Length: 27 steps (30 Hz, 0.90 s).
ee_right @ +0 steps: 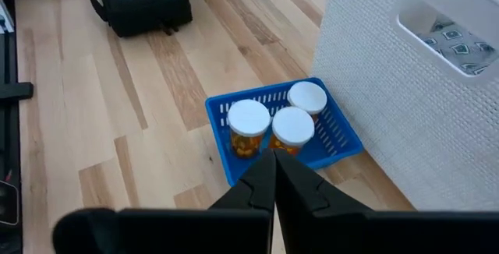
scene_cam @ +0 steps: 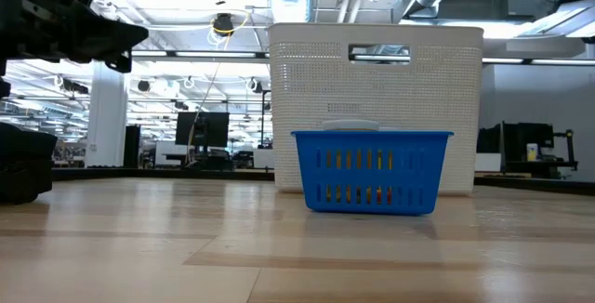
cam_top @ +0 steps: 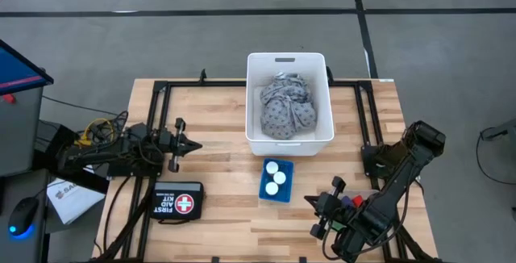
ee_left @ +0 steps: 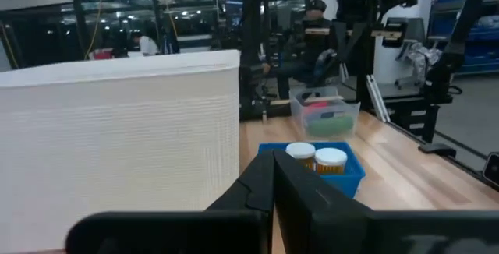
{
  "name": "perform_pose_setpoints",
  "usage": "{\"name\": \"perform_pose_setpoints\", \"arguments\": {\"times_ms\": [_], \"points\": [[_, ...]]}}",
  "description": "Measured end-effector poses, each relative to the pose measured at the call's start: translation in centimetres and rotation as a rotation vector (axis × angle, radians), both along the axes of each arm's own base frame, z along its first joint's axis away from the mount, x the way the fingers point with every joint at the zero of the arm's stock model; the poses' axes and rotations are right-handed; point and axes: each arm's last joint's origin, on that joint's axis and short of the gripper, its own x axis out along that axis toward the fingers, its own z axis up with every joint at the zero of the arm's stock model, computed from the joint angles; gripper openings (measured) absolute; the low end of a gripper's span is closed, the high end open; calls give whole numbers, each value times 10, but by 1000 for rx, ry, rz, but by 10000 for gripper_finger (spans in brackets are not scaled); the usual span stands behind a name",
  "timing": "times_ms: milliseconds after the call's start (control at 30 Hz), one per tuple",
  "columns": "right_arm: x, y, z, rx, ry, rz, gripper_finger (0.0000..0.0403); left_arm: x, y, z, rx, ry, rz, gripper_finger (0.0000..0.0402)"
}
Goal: Pick & place medical supplies in basket/bin
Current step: Return to Home Position
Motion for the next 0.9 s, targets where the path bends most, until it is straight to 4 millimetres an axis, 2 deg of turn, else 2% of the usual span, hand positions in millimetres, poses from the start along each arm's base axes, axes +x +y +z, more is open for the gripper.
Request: {"name": "perform_pose_setpoints", "arguments": {"times_ms": [133,267,400,600,733,900], "points": [[1,-1,1,-20,-6,6,0,1,1,-2,-24,25,11,0],[6,-8,8,-43,-26,9,0,4,1,-5,-151,72,9,0],[24,-18,12,-100,-31,15,0,7,1,-10,-244,129,15,0],[54,-32,18,-160,-16,68,0,10,4,-10,-155,120,89,0],[73,-35,26,-152,-43,166,8,11,4,-10,-110,115,101,0],[100,-37,45,-121,-154,442,6,11,4,-10,-109,116,101,0]]}}
